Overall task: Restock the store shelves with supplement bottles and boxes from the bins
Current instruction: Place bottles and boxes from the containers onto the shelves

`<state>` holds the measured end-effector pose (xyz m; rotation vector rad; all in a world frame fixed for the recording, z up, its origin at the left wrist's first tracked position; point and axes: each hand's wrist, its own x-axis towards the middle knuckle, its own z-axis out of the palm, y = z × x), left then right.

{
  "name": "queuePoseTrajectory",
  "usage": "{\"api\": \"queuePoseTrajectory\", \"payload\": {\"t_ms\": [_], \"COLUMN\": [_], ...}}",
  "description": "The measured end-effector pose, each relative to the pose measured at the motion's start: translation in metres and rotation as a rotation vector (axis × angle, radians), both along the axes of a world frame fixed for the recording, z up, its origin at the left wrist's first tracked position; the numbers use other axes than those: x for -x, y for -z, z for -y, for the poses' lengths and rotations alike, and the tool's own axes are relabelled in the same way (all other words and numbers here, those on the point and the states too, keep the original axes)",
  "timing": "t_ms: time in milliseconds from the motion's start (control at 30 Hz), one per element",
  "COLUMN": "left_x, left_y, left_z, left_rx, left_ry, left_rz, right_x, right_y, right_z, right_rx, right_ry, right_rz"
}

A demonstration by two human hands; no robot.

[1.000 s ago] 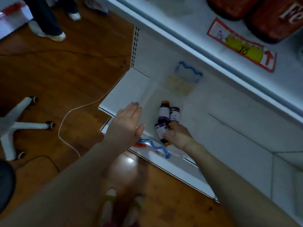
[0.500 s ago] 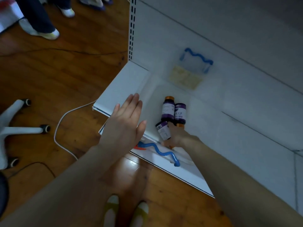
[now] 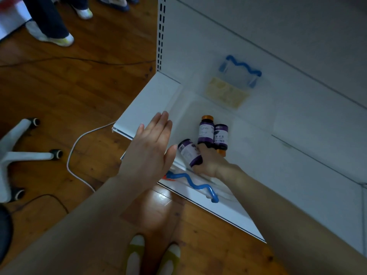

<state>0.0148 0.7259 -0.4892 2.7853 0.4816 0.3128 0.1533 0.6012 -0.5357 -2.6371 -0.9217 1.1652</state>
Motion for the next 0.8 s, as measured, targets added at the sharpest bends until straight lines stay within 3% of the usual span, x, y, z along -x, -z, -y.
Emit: {"api": "queuePoseTrajectory", "payload": {"t_ms": [267,533,733,800], "left_x": [0.001,-0.018,-0.067,-0.086], "left_y": [-0.003,-0.016,-0.015,-0.007], "left_z": [-0.002,0.004,0.030,0.036], "left_rx": [-0.004,-0.059,0.318,0.447], "left_ry": [0.032,0.170,0.078,0.003], "left_rz": [-0.045,0.041,-0.026,-0.147], "right_x": [-0.001,0.015,0.023,0.023], "right_y": [-0.068,-0.123,-0.133,-0.133], "right_z": [0.020,0.076,0.101,0.106], "right_rx": [-0.313,-0.607,-0.738,-0.769], "right_ry": [0.124,0.505,0.656,0.693], "right_rz": [0.140,0.162,0.263,0.274]}}
